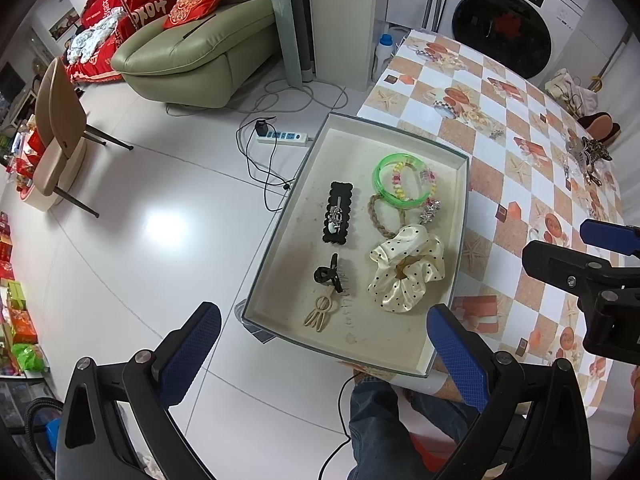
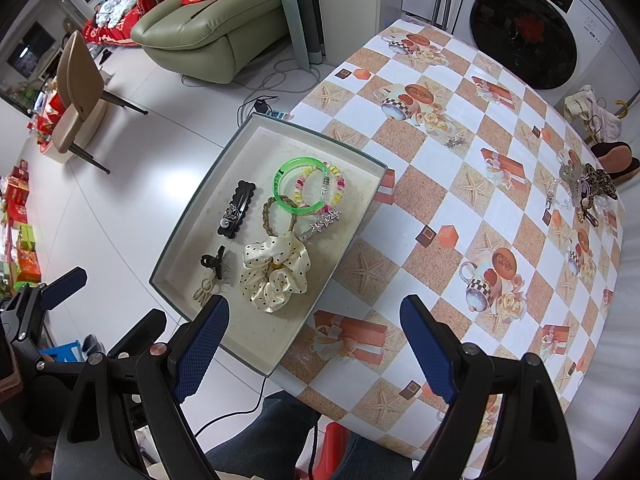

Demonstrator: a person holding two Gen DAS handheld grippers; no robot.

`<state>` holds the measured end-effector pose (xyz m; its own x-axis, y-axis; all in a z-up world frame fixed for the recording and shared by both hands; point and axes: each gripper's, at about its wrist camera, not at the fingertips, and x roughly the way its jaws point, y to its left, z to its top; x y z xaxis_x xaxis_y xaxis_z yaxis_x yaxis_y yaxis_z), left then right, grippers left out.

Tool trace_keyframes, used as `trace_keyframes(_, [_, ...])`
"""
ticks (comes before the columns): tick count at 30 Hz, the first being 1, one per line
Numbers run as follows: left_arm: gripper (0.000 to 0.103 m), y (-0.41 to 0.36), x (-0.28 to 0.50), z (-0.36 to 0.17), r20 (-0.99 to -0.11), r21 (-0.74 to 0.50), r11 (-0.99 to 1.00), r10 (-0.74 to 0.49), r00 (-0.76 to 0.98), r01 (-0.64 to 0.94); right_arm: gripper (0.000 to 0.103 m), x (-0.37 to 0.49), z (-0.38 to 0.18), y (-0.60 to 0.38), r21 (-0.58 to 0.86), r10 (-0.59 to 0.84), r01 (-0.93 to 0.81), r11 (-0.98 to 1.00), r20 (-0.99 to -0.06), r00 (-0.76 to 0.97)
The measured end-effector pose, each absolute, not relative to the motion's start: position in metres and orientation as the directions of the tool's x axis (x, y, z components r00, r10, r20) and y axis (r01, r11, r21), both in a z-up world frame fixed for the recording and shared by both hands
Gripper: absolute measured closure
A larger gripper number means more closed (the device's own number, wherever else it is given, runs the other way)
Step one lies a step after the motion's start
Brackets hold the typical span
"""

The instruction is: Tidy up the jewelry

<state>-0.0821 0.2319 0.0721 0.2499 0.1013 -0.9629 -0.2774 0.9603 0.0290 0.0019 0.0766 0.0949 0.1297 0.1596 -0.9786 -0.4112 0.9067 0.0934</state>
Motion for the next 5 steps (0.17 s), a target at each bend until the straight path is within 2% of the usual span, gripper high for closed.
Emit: trace_keyframes(5, [0.000,0.2338,-0.0814,0.0710,-0.964,0.035,0.958,0.108,0.241,-0.286,0.014,0.0018,0.0950,0.0773,0.095,0.160,-0.411,0.907,-0.979,0.128])
